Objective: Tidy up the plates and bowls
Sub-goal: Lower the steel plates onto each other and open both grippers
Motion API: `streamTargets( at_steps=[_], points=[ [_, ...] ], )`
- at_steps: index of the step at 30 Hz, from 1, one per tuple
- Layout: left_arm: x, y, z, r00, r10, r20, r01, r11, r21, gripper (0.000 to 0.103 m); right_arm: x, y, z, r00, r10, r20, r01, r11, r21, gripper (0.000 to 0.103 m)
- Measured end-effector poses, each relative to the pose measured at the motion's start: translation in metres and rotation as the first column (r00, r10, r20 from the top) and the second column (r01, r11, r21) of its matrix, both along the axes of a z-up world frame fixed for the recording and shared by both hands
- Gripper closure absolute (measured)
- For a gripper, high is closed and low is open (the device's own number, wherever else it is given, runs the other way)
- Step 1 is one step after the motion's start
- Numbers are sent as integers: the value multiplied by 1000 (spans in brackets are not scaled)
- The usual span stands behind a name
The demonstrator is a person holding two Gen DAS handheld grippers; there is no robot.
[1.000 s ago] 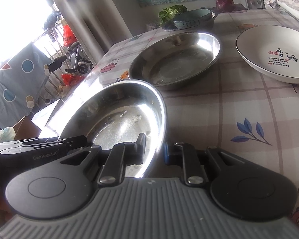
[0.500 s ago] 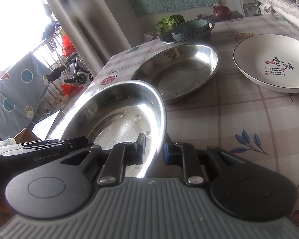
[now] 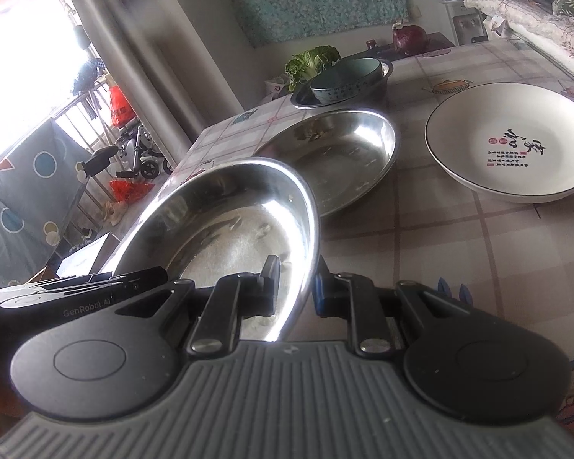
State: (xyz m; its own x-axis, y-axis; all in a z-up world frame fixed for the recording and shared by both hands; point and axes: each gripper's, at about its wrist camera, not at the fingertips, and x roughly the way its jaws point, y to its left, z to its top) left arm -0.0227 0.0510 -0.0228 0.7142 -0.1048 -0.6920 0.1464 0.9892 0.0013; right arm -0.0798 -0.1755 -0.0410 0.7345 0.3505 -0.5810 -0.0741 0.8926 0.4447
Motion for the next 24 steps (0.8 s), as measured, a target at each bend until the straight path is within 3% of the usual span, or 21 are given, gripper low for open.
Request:
streamTargets(
  at_steps=[24],
  points=[
    [57,-32,3,999,-39,-20,39,999,1,65,47,-30,6,998,-66,-13,66,998,15,85]
  ],
)
